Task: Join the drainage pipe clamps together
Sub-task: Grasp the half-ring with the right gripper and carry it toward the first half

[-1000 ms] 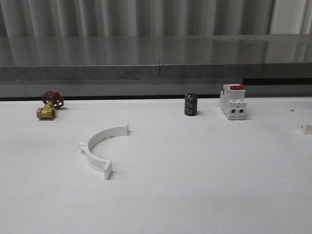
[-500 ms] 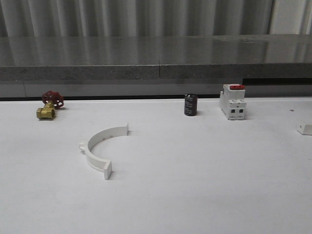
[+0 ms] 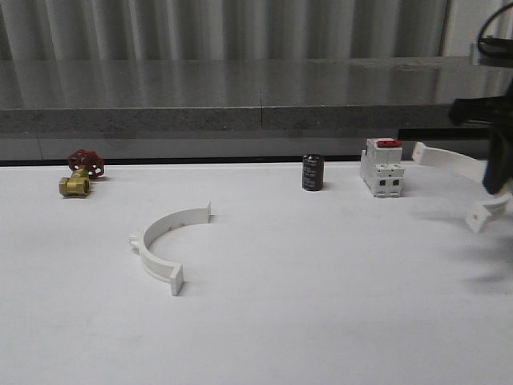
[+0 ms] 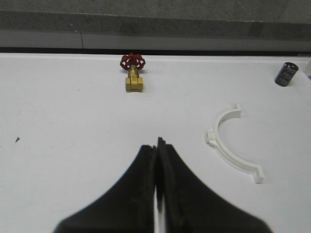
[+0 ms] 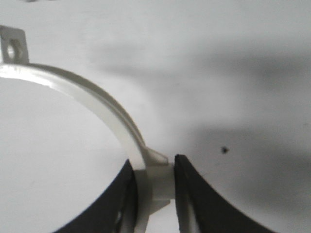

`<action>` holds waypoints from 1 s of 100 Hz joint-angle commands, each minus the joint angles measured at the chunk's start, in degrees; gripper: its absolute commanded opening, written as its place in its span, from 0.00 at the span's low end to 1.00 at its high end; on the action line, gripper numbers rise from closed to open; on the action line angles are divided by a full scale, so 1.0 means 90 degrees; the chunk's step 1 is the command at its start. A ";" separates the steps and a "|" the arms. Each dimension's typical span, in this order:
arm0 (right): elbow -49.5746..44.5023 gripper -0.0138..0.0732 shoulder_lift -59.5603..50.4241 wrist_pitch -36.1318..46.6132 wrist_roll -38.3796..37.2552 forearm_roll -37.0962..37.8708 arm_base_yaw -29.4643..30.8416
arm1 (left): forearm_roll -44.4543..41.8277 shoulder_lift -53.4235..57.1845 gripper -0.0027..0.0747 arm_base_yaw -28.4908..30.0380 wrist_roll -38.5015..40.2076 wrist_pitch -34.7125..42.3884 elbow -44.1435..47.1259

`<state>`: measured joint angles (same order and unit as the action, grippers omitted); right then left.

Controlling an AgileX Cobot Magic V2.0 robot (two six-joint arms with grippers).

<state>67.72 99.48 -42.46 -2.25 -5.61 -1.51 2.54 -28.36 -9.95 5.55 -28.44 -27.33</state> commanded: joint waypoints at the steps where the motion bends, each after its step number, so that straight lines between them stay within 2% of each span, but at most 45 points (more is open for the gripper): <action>1: 0.0179 0.20 -0.0397 -0.0078 -0.0956 0.0378 -0.0542 | 0.0072 -0.0014 0.01 0.0020 0.0000 0.0483 -0.0171; 14: 0.0179 0.20 -0.0389 0.0070 -0.2531 0.1051 -0.1600 | 0.0072 -0.0014 0.01 0.0020 0.0000 0.0483 -0.0171; 29: 0.0574 0.20 -0.0180 0.0116 -0.3682 0.1528 -0.2534 | 0.0072 -0.0014 0.01 0.0020 0.0000 0.0483 -0.0171; 53: 0.1590 0.19 0.0688 0.0019 -0.4207 0.1618 -0.3235 | 0.0072 -0.0014 0.01 0.0020 0.0000 0.0483 -0.0171; 100: 0.2669 0.19 0.1784 -0.0488 -0.4711 0.1639 -0.3577 | 0.0072 -0.0014 0.01 0.0020 0.0000 0.0483 -0.0171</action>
<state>89.23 118.24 -47.34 -43.40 7.82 -33.06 2.54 -28.36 -9.95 5.55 -28.44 -27.33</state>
